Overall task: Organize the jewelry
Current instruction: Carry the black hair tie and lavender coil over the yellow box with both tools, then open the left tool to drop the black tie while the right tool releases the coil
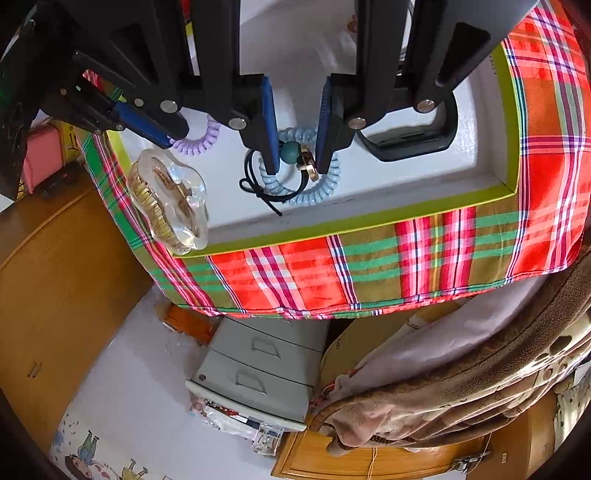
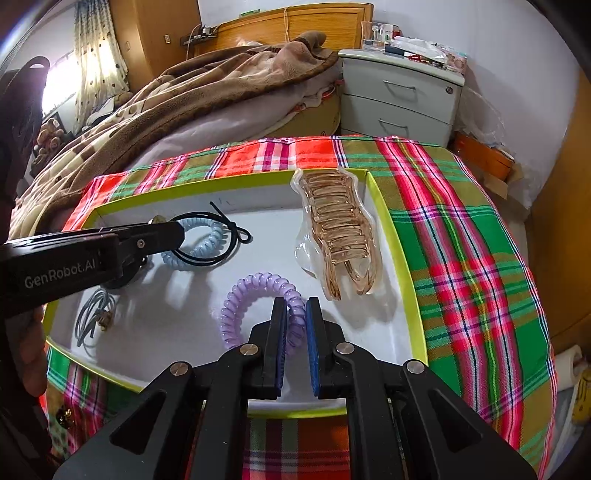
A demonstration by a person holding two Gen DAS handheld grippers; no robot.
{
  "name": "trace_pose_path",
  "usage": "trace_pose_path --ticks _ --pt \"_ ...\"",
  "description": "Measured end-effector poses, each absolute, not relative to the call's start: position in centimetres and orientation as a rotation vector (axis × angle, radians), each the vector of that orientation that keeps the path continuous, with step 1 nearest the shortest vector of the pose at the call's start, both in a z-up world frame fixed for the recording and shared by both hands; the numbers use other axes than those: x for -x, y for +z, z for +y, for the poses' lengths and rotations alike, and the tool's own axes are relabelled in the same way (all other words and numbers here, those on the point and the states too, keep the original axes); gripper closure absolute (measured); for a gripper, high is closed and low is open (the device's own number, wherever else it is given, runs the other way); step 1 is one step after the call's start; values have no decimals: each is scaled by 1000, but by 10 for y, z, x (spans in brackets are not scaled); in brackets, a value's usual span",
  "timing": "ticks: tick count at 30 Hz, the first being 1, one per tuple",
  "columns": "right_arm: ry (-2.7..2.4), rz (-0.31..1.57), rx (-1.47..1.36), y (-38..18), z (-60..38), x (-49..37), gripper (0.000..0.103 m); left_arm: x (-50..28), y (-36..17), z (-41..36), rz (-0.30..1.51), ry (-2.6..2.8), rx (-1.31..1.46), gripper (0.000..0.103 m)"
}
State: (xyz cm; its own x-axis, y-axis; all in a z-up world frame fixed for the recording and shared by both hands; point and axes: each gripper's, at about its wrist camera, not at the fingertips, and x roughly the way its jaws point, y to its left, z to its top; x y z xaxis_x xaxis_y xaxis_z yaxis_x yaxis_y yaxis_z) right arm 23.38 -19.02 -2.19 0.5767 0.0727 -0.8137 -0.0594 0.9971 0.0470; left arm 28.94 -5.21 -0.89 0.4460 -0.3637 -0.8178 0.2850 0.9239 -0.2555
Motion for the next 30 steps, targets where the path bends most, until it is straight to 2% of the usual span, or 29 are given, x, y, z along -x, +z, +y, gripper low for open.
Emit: trace_pose_path --ticks 4,9,16,30 --pt "76 954 -15 -22 -190 -234 92 -288 -12 -55 1034 -399 60 80" --pt "79 952 -17 -21 -191 -233 92 -284 -7 -57 1015 -365 6 72" --pt "74 951 -17 -20 -192 -232 92 -284 -6 -57 1015 -356 1 71" --pt "77 937 -48 -18 -197 -229 89 -281 -4 -55 1008 -339 8 61"
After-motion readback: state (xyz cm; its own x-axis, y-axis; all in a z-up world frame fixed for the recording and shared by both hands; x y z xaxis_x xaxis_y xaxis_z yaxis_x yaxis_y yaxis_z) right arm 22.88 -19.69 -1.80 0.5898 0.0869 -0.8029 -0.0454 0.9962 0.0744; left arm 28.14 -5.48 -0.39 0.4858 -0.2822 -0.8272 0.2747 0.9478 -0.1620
